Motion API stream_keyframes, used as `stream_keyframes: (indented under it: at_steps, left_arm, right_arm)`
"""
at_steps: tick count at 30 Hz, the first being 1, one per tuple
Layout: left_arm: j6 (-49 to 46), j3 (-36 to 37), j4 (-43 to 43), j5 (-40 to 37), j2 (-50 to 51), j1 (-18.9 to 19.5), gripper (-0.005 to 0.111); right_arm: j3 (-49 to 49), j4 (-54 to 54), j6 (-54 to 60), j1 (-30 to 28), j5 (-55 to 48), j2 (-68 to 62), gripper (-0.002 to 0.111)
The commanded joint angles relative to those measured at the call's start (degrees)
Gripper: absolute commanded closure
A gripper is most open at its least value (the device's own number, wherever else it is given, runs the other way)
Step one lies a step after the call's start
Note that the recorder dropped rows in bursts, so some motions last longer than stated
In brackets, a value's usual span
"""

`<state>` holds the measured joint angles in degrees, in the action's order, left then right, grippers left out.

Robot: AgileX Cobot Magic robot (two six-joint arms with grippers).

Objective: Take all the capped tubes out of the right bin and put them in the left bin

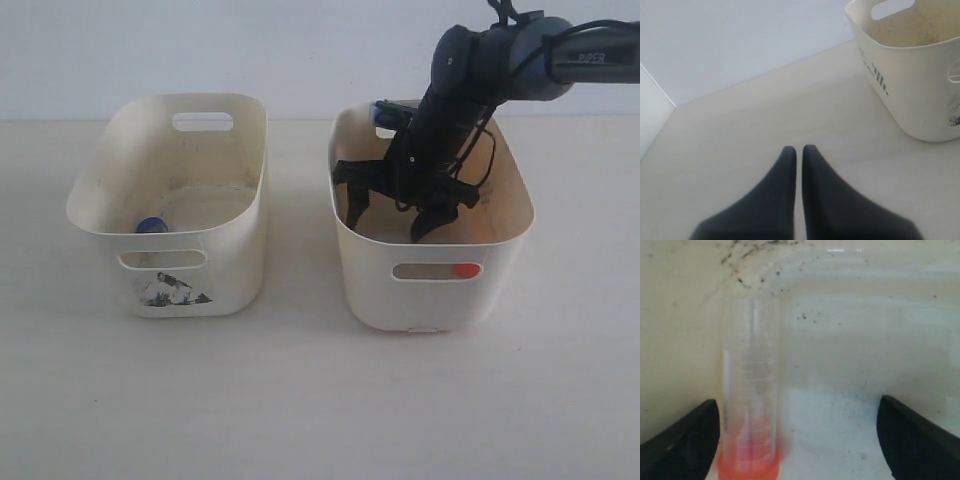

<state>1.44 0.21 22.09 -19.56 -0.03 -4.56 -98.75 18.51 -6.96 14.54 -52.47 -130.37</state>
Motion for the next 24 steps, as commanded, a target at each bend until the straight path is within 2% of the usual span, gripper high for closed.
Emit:
stream_keyframes:
  at_steps: [1,4,12,13,24]
  left_arm:
    - [0.54,-0.21,-0.16,0.30,0.03,-0.30,0.102]
    - [0.54,-0.21,-0.16,0.30,0.03,-0.30,0.102]
    - [0.54,-0.21,-0.16,0.30,0.03,-0.30,0.102]
    - [0.54,-0.21,-0.16,0.30,0.03,-0.30,0.102]
    - [0.54,-0.21,-0.16,0.30,0.03,-0.30,0.102]
  right_arm:
    - [-0.18,0.62,1.00,2.68,-0.96,-2.16,0.030]
    - [-0.18,-0.43,-1.10,2.80,-2.60,-2.28,0.045]
    - [-0.18,-1.31,0.62,2.69,-3.53,-2.28,0.105]
    - [-0.18,-1.31,1.40,2.69,-3.69,-2.28,0.108]
    - [-0.18,-3.53,2.59,2.69,-7.28,3.69,0.108]
